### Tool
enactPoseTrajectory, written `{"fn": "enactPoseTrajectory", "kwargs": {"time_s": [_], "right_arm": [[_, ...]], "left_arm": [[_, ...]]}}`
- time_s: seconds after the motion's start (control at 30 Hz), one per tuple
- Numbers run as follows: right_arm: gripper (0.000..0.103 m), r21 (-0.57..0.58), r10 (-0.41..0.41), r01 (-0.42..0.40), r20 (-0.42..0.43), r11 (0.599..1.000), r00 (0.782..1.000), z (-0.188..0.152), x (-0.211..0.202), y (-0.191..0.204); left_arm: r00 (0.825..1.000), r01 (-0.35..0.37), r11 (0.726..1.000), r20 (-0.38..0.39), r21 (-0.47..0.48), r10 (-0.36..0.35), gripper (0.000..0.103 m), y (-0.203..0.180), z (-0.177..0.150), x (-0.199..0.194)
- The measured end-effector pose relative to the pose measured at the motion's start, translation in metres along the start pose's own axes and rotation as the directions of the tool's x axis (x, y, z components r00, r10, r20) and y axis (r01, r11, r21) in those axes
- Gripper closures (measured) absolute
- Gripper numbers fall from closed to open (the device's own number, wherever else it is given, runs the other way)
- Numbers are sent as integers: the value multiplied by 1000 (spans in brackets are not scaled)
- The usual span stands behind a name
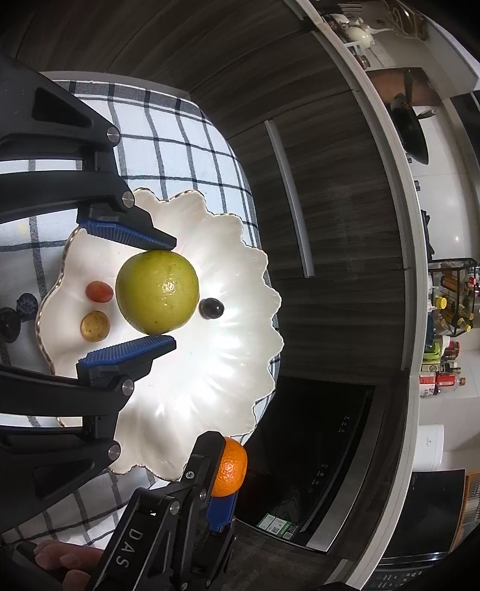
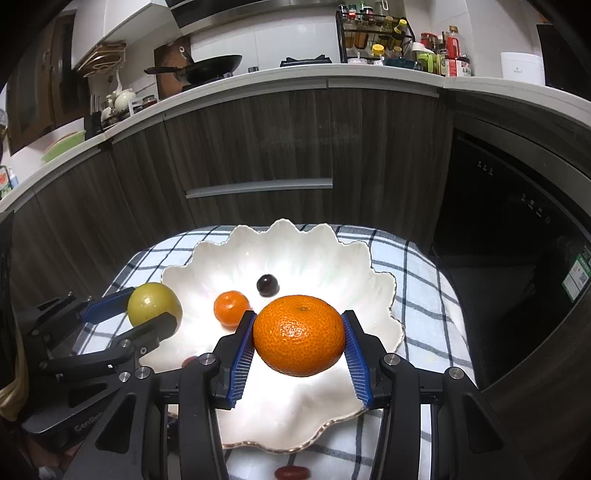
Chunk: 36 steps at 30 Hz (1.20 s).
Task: Organize fruits
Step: 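Carry the citrus in the left tool and mandarin in the right tool over the bowl, then open the left tool over the bowl while the right tool releases the mandarin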
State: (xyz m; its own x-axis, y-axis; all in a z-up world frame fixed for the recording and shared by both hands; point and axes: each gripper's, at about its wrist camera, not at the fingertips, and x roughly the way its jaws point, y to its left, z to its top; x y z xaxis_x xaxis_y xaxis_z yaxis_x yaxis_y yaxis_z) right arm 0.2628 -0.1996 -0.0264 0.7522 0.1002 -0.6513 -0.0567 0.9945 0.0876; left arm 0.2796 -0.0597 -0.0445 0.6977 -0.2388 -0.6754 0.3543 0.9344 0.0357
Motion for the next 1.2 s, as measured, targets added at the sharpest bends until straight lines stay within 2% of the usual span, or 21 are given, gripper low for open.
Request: {"fn": "enactPoseTrajectory", "kwargs": {"time_s": [0.6, 0.7, 0.87, 0.9, 0.93, 1.0, 1.2], "right_arm": [[56, -5, 16, -16, -55, 1000, 998, -9, 20, 1], [55, -2, 11, -11, -62, 1000, 998, -10, 21, 0], [54, 1, -2, 2, -76, 1000, 997, -12, 22, -2], [46, 3, -9, 9, -75, 1000, 997, -12, 22, -2], [32, 5, -15, 15, -69, 1000, 997, -12, 20, -2], [24, 12, -33, 33, -35, 999, 999, -11, 13, -3], [22, 1, -43, 43, -12, 999, 999, -6, 5, -1]], "left_arm": [[998, -8, 1000, -56, 6, 9, 57, -2, -8, 15], [999, -9, 1000, -44, 19, 10, 56, -4, -9, 12], [999, -19, 999, -38, 29, 20, 42, -5, -10, 8], [999, -20, 1000, -39, 23, 21, 40, -5, -10, 7], [999, -22, 1000, -39, 18, 23, 38, -4, -11, 6], [999, -29, 1000, -36, 9, 29, 32, -2, -11, 4], [999, -52, 998, -10, -17, 52, 15, 2, -8, -10]]}}
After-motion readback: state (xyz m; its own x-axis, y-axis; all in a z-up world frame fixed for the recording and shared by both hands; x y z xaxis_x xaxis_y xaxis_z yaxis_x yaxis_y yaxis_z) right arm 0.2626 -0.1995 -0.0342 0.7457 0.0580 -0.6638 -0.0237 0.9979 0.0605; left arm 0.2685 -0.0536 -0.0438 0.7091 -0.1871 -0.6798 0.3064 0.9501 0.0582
